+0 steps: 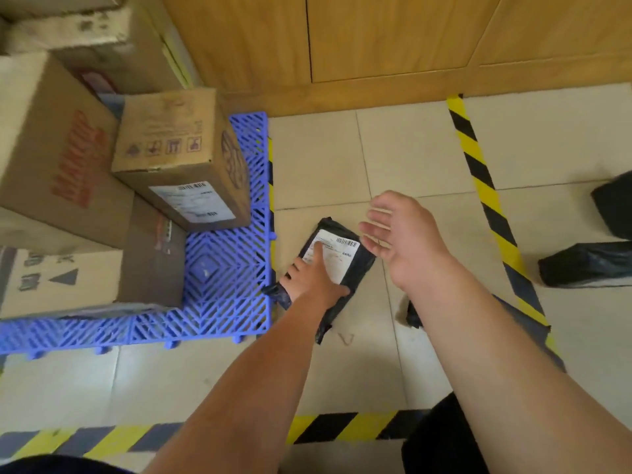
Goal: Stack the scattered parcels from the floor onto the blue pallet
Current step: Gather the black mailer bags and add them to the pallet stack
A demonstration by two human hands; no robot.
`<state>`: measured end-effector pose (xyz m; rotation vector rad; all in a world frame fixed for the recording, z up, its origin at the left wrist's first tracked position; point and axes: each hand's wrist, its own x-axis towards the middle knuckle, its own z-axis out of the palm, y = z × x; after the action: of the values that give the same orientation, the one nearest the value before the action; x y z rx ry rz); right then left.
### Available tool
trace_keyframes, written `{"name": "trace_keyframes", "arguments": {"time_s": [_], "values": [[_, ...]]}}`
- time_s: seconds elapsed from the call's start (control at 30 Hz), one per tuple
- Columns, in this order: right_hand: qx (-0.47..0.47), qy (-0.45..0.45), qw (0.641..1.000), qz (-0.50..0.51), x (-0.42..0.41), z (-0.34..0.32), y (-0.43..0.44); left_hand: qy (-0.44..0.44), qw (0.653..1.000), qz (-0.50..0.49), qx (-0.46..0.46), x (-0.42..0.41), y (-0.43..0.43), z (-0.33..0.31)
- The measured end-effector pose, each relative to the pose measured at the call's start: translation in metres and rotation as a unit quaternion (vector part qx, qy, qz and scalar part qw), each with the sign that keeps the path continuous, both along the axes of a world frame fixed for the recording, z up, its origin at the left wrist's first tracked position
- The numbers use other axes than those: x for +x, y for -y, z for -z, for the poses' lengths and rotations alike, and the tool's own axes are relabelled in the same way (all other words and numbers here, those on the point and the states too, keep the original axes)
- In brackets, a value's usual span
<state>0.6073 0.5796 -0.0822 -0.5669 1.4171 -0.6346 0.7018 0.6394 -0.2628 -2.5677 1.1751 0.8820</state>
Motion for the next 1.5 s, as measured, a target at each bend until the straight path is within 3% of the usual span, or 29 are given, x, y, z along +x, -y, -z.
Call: {"name": "trace_keyframes", "arguments": {"time_s": [0.1,0.2,0.37,0.53,0.73,1.03,1.13,1.23,1.3,1.4,1.5], "values": [[0.04,0.022,0.999,0.01,0.016,0.001,-0.01,-0.035,0.992,-0.103,-0.056,0.005,-0.017,-0.029],[0.048,0.038,0.998,-0.015,0.044,0.003,-0.019,-0.016,0.98,-0.181,-0.088,0.033,-0.039,-0.05],[0.059,0.073,0.99,-0.102,0.096,0.01,-0.045,0.019,0.952,-0.299,-0.054,0.096,-0.091,-0.04],[0.078,0.092,0.982,-0.143,0.114,0.011,-0.067,0.039,0.931,-0.357,-0.063,0.14,-0.11,-0.031],[0.071,0.098,0.978,-0.169,0.128,0.015,-0.079,0.029,0.936,-0.332,-0.111,0.168,-0.087,-0.014],[0.046,0.091,0.982,-0.16,0.116,0.017,-0.071,0.035,0.953,-0.284,-0.101,0.162,-0.086,-0.007],[0.043,0.095,0.982,-0.157,0.113,0.012,-0.065,0.058,0.953,-0.247,-0.162,0.145,-0.079,-0.025],[0.035,0.094,0.985,-0.143,0.107,0.007,-0.056,-0.002,0.938,-0.212,-0.275,0.111,-0.063,-0.041],[0.037,0.085,0.986,-0.137,0.101,0.007,-0.052,-0.095,0.929,-0.192,-0.301,0.08,-0.055,-0.048],[0.042,0.076,0.987,-0.133,0.086,0.006,-0.043,-0.224,0.932,-0.171,-0.228,0.037,-0.04,-0.039],[0.02,0.063,0.992,-0.108,0.054,0.0,-0.024,-0.24,0.95,-0.112,-0.168,-0.001,-0.024,-0.01]]}}
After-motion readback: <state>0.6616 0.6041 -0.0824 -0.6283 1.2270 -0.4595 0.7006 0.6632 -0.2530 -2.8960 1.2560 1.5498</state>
